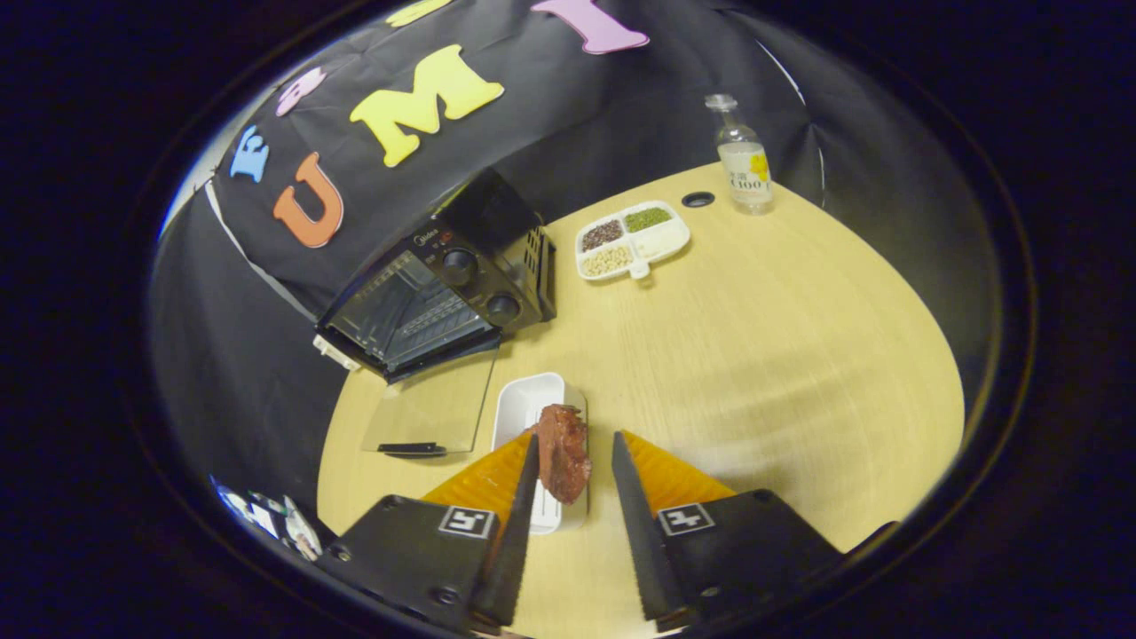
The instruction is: Open the toaster oven, put the food inside, and close the toaster oven door.
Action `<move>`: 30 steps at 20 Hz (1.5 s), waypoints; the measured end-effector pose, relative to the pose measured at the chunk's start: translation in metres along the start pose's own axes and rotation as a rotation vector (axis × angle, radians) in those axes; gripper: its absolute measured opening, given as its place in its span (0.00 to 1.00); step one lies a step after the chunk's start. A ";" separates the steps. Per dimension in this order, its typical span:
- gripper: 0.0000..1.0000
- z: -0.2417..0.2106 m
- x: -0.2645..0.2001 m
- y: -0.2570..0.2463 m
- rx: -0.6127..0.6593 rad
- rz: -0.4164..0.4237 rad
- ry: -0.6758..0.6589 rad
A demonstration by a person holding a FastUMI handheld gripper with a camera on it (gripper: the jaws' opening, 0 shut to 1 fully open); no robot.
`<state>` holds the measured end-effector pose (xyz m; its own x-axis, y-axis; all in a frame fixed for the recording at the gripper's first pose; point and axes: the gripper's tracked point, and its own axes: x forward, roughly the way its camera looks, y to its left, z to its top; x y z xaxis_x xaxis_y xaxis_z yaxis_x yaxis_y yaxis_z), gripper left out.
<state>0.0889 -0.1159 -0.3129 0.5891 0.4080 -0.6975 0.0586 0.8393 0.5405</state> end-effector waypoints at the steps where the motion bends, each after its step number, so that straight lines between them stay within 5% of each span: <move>1: 0.33 -0.003 0.002 0.005 0.028 0.027 0.013; 2: 0.16 -0.004 -0.004 0.013 0.026 0.051 0.019; 4: 0.10 -0.005 -0.017 0.021 -0.054 0.028 -0.004; 15: 0.08 0.022 -0.068 0.125 -0.419 -0.047 -0.265; 22: 0.08 0.025 -0.023 0.187 -0.544 -0.083 -0.357; 30: 0.08 0.035 0.063 0.230 -0.427 -0.063 -0.431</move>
<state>0.1674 0.0906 -0.2162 0.8737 0.2452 -0.4202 -0.1718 0.9635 0.2051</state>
